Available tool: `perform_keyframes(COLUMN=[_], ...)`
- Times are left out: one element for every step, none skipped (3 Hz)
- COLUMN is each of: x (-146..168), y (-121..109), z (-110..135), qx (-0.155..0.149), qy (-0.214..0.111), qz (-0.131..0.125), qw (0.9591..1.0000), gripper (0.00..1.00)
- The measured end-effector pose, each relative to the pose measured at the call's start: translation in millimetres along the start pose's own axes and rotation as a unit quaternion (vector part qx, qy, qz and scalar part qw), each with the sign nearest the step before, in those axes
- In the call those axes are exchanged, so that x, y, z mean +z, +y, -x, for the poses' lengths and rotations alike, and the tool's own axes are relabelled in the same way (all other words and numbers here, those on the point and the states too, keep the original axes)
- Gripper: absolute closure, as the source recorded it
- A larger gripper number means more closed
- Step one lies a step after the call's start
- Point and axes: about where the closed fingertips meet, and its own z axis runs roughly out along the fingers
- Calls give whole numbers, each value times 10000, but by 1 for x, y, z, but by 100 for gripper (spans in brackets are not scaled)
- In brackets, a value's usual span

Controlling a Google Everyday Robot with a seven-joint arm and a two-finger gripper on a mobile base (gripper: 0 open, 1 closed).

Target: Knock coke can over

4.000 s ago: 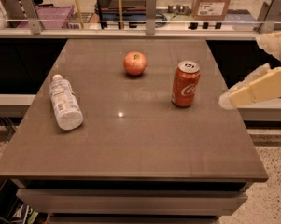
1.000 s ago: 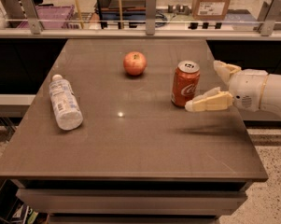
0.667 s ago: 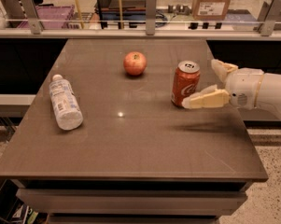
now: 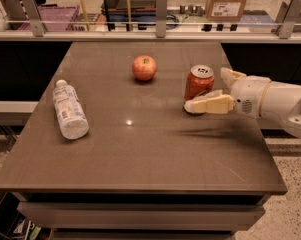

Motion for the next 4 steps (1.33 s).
perform_keyframes(x=[11, 23, 26, 27], y=[5, 10, 12, 14], z=[1, 4, 6, 7], qx=[95, 23, 0, -9], qy=[-78, -154, -168, -171], qz=[-27, 48, 79, 94], qw=[9999, 9999, 9998, 9998], gripper=[0, 17, 48, 70])
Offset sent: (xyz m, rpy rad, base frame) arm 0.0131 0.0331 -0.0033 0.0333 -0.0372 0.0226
